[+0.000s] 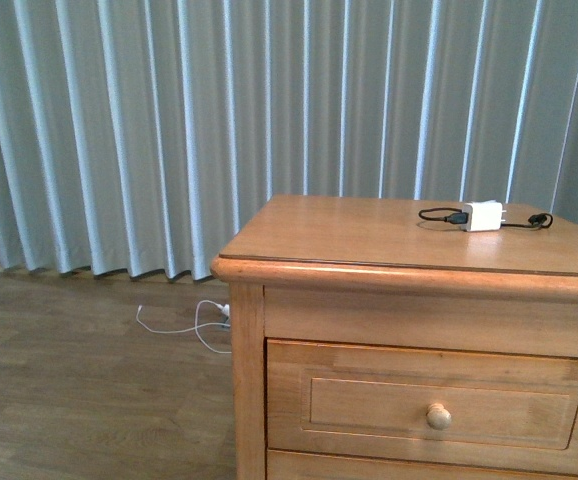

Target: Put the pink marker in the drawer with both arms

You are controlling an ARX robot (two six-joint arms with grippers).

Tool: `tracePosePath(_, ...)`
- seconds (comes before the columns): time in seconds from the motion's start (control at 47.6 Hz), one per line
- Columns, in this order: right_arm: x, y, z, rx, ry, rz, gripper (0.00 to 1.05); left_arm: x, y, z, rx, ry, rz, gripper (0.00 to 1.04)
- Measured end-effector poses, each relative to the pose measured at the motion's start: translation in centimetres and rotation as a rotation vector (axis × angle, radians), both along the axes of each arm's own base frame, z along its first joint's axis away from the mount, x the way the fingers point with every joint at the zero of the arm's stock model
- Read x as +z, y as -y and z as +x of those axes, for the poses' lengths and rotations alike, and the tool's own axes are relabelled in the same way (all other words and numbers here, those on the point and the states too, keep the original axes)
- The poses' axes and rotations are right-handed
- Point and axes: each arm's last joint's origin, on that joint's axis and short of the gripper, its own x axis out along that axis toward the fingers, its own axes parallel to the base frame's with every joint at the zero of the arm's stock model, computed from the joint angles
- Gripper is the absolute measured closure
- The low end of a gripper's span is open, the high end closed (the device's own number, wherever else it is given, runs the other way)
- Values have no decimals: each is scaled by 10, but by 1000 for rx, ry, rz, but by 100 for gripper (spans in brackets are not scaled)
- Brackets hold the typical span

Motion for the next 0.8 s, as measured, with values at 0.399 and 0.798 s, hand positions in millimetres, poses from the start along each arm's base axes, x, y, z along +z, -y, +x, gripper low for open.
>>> tracePosePath(0.399, -8, 0, -8, 2, 10, -1, 103, 0, 0, 0, 0, 0, 0, 6)
tracePosePath(0.798, -8, 0, -8, 2, 10, -2, 68, 0, 0, 0, 0, 0, 0, 6)
